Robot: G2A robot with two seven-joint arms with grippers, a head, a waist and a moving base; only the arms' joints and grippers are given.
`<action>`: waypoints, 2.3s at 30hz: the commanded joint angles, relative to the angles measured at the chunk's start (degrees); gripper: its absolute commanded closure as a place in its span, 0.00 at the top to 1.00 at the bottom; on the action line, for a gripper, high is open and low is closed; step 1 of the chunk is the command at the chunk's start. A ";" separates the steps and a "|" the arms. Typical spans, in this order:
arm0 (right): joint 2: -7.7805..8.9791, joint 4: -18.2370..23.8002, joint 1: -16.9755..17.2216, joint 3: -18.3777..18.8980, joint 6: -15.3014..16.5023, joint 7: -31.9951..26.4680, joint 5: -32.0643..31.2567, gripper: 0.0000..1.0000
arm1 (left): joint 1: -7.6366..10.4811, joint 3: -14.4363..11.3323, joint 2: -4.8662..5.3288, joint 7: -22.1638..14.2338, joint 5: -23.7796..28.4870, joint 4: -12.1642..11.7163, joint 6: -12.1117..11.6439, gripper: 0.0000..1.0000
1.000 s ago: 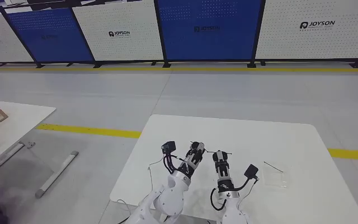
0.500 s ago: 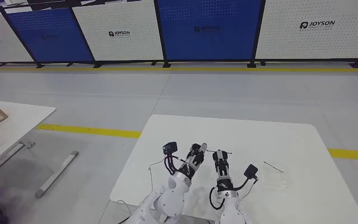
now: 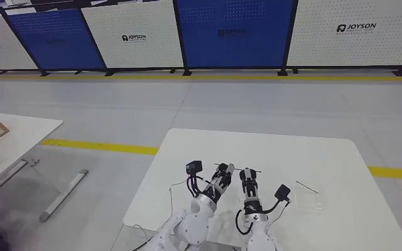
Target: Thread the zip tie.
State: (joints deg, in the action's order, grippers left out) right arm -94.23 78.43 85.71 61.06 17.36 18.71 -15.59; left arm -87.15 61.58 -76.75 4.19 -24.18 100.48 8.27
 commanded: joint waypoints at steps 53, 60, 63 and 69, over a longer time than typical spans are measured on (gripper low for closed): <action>0.48 0.81 0.04 -0.51 -1.11 -1.67 -1.01 0.00 | -0.35 -0.22 0.41 -0.38 -4.66 0.25 -0.26 0.40; 0.56 1.09 0.21 -0.39 -1.34 -1.29 -1.31 0.00 | -0.11 -0.35 0.27 0.43 -4.10 0.02 -0.41 0.23; 0.61 1.39 0.39 -0.24 -1.05 -1.45 -0.79 0.00 | 0.05 -0.41 0.26 0.60 -4.52 -0.09 -0.35 0.21; 0.67 1.17 0.38 -0.13 -0.91 -1.40 -0.64 0.00 | 0.30 -0.66 0.19 0.66 -4.77 -0.17 -0.28 0.05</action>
State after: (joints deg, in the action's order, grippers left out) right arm -93.56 79.67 86.12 60.94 16.44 17.26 -16.25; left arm -86.86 60.93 -76.55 4.84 -28.94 100.32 7.98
